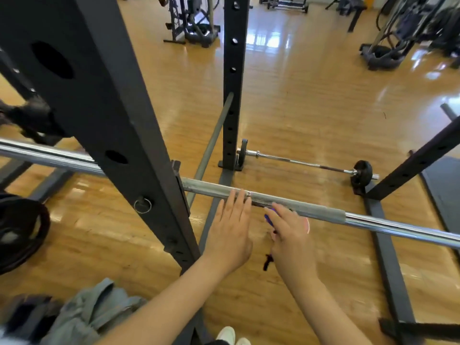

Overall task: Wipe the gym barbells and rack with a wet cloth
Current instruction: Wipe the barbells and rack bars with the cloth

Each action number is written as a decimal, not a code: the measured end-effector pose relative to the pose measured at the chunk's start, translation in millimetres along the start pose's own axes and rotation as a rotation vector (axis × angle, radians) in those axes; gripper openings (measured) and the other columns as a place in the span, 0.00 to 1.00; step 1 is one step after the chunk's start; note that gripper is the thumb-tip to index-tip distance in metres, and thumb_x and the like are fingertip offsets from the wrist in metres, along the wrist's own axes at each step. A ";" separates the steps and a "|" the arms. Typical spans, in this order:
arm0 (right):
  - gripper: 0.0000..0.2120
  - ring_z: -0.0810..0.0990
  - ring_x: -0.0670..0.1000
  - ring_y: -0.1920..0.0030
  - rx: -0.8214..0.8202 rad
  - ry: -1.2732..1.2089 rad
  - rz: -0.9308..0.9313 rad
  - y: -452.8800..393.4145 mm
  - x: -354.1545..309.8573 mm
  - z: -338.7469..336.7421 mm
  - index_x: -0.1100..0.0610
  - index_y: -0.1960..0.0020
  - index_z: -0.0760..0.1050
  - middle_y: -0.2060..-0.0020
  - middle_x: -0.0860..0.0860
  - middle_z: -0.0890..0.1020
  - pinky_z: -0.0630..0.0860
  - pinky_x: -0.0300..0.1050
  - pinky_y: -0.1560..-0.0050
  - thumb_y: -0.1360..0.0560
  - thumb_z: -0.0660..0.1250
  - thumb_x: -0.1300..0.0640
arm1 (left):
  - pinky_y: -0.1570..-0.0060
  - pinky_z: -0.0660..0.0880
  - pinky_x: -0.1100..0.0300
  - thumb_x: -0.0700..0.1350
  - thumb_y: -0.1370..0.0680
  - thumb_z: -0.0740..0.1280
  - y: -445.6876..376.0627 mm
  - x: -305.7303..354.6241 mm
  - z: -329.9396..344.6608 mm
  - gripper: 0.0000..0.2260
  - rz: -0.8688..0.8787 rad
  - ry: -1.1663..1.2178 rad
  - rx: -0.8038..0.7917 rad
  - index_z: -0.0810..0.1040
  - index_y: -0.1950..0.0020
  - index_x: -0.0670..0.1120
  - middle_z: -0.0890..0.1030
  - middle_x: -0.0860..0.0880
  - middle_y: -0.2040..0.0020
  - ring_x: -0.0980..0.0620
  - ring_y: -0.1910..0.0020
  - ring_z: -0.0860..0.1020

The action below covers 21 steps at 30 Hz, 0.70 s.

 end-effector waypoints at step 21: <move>0.25 0.69 0.51 0.35 -0.299 -0.172 -0.313 12.0 -172.6 89.9 0.59 0.39 0.77 0.40 0.55 0.79 0.64 0.48 0.31 0.35 0.61 0.70 | 0.27 0.49 0.54 0.48 0.24 0.56 108.4 -172.6 -24.9 0.29 -0.152 0.224 0.237 0.55 0.25 0.41 0.56 0.43 0.25 0.46 0.24 0.51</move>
Point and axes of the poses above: each hand's wrist, its own y-axis away from the middle knuckle, its own z-axis out of the palm, x = y × z, the point moved 5 cm from there along -y, towards the middle knuckle
